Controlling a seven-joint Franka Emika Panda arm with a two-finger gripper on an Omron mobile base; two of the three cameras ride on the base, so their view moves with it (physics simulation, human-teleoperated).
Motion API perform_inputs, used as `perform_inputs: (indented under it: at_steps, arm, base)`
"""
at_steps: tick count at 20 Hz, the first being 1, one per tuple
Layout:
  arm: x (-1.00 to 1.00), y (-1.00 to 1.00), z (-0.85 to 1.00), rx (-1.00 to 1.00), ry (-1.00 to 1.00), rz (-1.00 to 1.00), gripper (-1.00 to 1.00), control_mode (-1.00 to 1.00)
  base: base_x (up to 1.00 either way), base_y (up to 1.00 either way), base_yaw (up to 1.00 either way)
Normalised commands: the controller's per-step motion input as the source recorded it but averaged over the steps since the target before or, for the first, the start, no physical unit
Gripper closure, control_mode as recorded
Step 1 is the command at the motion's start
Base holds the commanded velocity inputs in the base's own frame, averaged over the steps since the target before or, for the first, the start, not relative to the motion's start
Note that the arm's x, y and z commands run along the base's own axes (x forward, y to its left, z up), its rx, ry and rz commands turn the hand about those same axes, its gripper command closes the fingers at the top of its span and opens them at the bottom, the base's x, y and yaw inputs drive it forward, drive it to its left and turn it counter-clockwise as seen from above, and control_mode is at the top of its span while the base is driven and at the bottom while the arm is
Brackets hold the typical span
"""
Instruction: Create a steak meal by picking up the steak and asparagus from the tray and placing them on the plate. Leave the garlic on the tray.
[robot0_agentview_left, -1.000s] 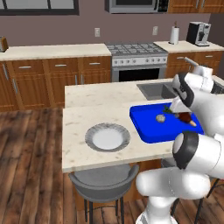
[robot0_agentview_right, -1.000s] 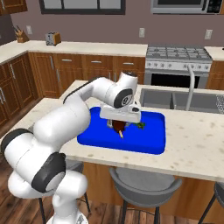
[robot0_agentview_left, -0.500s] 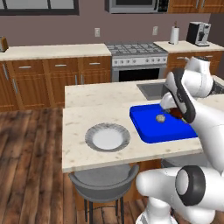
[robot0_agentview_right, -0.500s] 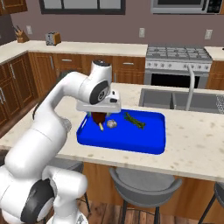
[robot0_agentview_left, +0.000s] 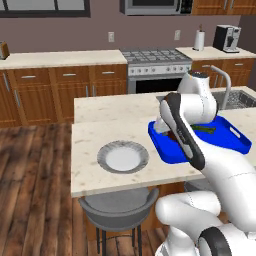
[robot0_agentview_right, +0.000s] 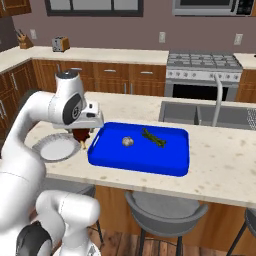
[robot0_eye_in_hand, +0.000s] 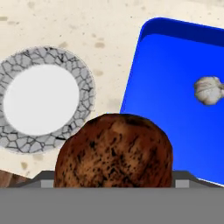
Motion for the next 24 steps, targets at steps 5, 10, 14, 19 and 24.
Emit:
perform_inputs:
  at_steps: [5,10,14,19,24]
  arm:
    - [0.0,1.0,0.0,-0.02,0.0,0.0,1.0,-1.0]
    - [0.01,0.94,0.0,0.0,0.04,0.0,1.0,-1.0]
    - [0.19,0.57,-0.25,0.0,0.06,0.0,1.0,-1.0]
    - [0.28,0.18,-0.45,0.0,0.02,0.0,1.0,-1.0]
    - [0.27,0.16,-0.5,0.0,0.01,0.0,1.0,-1.0]
  base:
    - [0.0,0.0,0.0]
    - [0.0,0.0,0.0]
    - [0.0,0.0,0.0]
    - [0.0,0.0,0.0]
    - [0.0,0.0,0.0]
